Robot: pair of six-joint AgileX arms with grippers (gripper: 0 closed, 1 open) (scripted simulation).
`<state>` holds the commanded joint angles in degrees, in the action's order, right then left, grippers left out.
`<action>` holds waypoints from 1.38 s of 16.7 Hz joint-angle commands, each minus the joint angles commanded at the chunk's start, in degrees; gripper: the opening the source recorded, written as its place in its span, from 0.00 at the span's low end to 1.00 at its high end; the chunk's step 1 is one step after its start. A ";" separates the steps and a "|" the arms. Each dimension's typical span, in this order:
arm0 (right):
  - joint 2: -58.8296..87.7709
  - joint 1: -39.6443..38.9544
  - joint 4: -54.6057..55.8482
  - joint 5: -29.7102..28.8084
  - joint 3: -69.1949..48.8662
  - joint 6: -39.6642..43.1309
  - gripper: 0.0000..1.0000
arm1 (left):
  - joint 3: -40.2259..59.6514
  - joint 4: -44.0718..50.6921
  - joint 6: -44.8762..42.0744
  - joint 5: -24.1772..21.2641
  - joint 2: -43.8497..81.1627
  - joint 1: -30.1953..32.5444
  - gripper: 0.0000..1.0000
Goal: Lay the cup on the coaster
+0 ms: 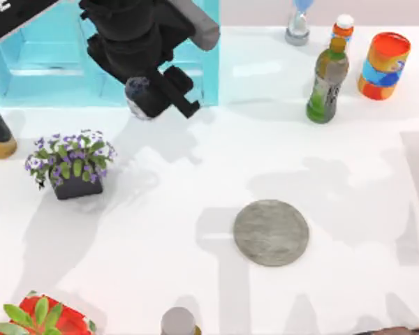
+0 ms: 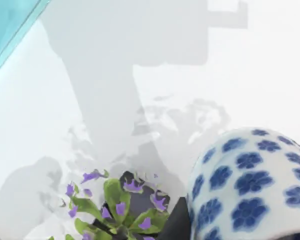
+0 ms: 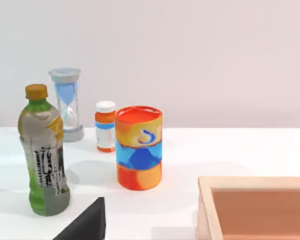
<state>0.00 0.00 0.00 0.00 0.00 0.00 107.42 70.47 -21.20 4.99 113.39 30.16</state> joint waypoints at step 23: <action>0.00 0.00 0.00 0.00 0.00 0.00 1.00 | 30.25 15.45 69.26 -4.75 29.04 19.62 0.00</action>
<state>0.00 0.00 0.00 0.00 0.00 0.00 137.67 85.92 48.06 0.23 142.43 49.78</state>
